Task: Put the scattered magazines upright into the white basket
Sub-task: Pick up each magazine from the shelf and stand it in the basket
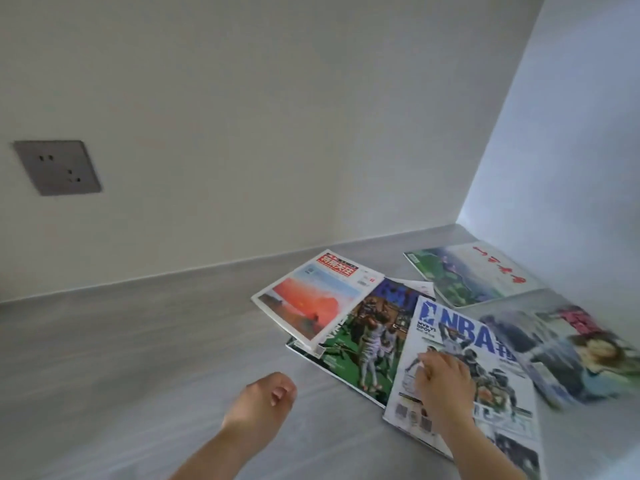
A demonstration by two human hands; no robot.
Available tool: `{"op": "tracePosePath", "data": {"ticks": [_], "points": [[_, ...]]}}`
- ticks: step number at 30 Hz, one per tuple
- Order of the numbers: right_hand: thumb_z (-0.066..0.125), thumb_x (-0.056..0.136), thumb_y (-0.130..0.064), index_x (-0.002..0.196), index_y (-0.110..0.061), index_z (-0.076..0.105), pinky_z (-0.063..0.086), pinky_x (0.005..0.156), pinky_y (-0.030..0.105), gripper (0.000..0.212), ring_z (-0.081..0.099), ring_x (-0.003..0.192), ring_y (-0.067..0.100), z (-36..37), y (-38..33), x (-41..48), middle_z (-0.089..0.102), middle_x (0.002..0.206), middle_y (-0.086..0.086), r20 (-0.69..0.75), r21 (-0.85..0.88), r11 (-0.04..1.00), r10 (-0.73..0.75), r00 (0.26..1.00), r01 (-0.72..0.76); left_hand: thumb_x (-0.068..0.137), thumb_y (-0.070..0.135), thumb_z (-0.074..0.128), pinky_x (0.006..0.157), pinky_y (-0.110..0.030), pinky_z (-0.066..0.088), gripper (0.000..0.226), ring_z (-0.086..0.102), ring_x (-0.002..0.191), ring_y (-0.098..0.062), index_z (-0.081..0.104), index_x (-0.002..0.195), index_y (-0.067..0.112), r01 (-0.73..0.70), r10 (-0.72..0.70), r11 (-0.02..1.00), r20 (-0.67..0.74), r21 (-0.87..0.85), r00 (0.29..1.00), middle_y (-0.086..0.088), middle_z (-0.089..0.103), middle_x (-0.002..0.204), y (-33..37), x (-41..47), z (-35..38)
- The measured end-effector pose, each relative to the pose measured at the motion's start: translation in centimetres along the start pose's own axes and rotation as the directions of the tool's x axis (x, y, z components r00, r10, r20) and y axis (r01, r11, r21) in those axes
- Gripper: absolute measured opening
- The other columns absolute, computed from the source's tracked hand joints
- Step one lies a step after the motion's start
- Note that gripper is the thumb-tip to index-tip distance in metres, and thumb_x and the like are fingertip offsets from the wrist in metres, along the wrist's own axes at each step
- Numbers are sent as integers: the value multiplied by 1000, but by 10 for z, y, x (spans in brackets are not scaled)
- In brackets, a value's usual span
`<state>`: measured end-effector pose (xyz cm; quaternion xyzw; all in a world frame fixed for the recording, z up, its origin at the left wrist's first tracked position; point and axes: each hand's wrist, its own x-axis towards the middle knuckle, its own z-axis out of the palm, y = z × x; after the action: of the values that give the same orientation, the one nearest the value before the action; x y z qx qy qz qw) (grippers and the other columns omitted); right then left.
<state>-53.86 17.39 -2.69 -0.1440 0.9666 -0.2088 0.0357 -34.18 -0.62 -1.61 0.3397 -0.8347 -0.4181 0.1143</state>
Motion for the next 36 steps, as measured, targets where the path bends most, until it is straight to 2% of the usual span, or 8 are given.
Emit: {"op": "tracePosePath", "data": {"ticks": [5,13,18,20,22,26,31,36], "points": [[38,90,-44,135,-25,31,14,115,42,50,15,139,26,-22,65,4,22,151,2,10,-161,974,163,987,-159,87,30,48,88,-16,38,21,53,110,-9,56,106,33,-204,168,954,169,222,971,11,59,116,49,12,62],[13,91,-51,143,-25,-2,-2,114,51,59,-9,142,28,-13,86,-1,-9,155,5,176,-231,960,200,964,-157,88,31,49,111,-35,21,56,26,133,-21,23,137,23,-187,73,950,403,251,912,-1,34,144,101,28,134],[14,91,-51,143,-26,-2,-2,114,52,60,-9,142,28,-9,91,2,-8,155,5,182,-233,961,190,965,-145,83,30,57,101,-34,34,57,40,122,-22,32,133,17,67,-64,998,357,2,932,-3,43,135,121,29,147],[15,91,-51,143,-27,0,-1,114,52,59,-8,142,27,-9,92,2,-7,155,4,180,-225,965,178,967,-135,83,25,58,71,-24,45,56,52,94,-14,33,132,12,261,-172,938,351,-227,921,0,52,111,135,37,145],[16,91,-51,143,-28,2,-2,114,52,58,-9,142,27,-10,92,2,-6,156,3,182,-205,970,169,969,-131,86,23,54,53,-18,34,54,49,76,-9,31,133,9,253,-186,949,315,-187,931,-2,50,103,141,47,145],[16,91,-52,143,-29,3,-3,113,53,58,-9,142,26,-8,95,2,-7,156,2,189,-207,972,153,970,-113,92,20,41,78,-32,47,27,59,96,-27,51,113,8,95,-161,971,305,219,939,-13,61,115,138,52,142],[24,90,-52,142,-31,10,0,114,51,58,-6,143,23,-8,93,0,-1,156,-2,180,-177,981,115,977,-83,90,12,43,92,-42,48,10,56,101,-29,47,97,8,161,-186,982,384,96,904,-16,60,114,126,46,133],[39,90,-44,141,-22,15,5,116,42,60,3,142,24,-10,67,0,5,155,4,69,50,990,125,990,-129,92,9,39,71,-30,53,10,58,77,-15,40,89,19,99,-69,990,267,-101,961,2,55,87,114,27,107]]}}
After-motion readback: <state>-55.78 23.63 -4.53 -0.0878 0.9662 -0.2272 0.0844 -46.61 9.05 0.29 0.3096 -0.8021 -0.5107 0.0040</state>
